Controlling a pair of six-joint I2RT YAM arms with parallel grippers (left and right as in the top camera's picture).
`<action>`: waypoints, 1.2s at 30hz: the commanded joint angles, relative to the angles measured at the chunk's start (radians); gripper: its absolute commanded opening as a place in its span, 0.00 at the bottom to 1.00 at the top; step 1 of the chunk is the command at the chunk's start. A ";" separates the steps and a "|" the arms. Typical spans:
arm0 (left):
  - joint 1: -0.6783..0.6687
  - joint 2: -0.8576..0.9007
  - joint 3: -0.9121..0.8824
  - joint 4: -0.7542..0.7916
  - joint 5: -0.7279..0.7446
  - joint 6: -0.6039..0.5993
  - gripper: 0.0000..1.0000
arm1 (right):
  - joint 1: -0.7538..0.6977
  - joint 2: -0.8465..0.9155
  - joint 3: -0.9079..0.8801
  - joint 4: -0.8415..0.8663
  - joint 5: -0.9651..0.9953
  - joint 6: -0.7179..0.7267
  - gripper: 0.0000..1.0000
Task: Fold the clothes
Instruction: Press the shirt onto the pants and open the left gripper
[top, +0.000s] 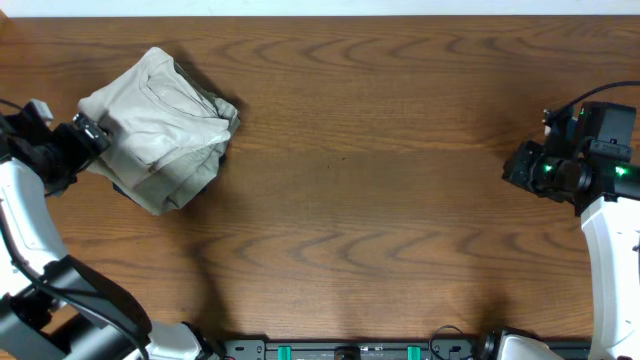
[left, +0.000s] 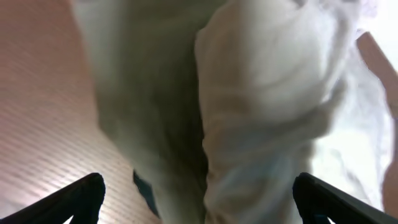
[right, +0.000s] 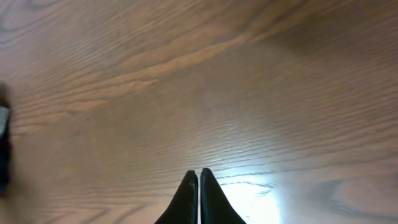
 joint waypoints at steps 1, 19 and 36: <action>0.016 -0.125 0.077 -0.017 0.068 0.010 0.98 | -0.004 -0.002 0.006 0.005 -0.061 0.002 0.03; -0.669 -0.514 0.296 -0.381 -0.231 0.414 0.98 | 0.118 -0.228 0.006 0.241 -0.283 -0.218 0.11; -0.733 -0.490 0.283 -0.486 -0.348 0.258 0.98 | 0.147 -0.435 0.006 0.069 -0.224 -0.224 0.99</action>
